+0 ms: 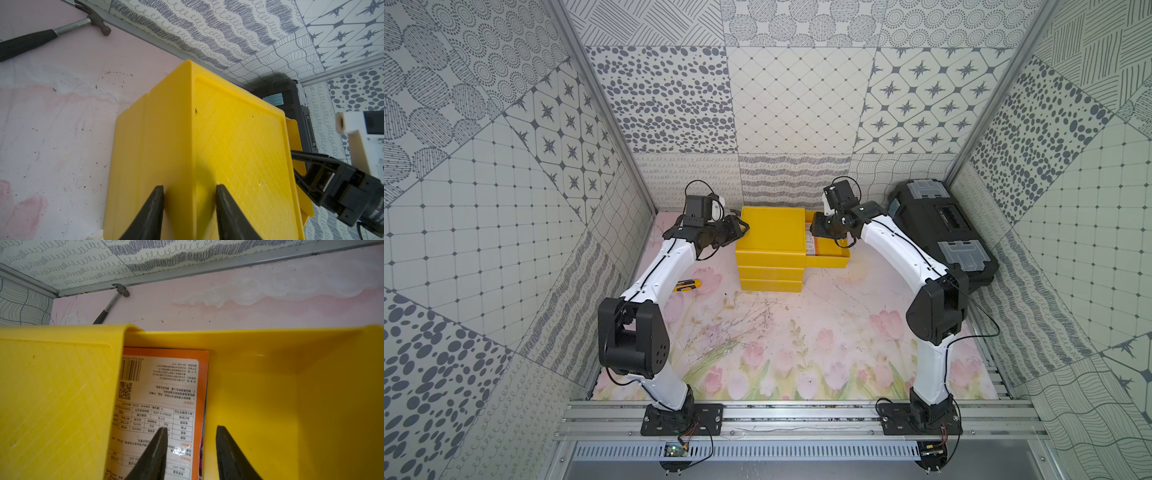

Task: Take the seed bags out of the drawer
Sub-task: Adjust the seed packet in the drawer.

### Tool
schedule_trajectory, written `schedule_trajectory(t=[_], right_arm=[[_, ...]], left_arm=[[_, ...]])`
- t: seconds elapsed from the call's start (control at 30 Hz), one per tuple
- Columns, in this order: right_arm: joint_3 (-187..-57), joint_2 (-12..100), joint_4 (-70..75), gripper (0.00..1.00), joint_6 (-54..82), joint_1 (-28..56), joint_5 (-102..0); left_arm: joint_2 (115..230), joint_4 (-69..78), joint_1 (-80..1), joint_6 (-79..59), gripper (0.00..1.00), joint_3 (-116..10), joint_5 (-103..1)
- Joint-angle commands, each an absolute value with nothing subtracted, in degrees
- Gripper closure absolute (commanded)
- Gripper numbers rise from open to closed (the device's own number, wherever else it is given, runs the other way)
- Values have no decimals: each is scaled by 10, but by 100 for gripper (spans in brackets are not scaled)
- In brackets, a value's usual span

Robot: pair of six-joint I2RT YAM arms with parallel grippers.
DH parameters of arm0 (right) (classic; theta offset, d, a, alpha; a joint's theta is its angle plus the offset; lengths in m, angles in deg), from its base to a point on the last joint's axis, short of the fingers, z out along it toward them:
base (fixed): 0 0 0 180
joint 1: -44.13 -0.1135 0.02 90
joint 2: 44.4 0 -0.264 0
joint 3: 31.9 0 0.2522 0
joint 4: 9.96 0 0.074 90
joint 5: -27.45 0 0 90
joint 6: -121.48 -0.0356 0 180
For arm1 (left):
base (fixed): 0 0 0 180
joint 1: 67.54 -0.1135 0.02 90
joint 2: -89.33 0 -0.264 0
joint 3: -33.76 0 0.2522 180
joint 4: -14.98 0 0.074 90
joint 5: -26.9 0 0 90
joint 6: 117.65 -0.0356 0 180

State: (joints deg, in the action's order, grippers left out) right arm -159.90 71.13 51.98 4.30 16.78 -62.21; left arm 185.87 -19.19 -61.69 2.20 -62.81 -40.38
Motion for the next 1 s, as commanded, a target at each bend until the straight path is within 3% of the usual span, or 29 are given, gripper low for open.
schedule_trajectory(t=[0.0,0.57,0.83,0.97], right_arm=[[-1639,733,528,54,46,169,-632],[-1681,790,551,53,43,167,-621],[-1687,794,542,65,31,167,-586],[-1667,780,520,80,20,168,-574]], left_arm=[[1868,-309,-619,1,57,-618,-403],[1869,-308,-626,1,57,-619,-400],[1871,-308,-628,1,57,-620,-398],[1871,-308,-629,1,58,-621,-397]])
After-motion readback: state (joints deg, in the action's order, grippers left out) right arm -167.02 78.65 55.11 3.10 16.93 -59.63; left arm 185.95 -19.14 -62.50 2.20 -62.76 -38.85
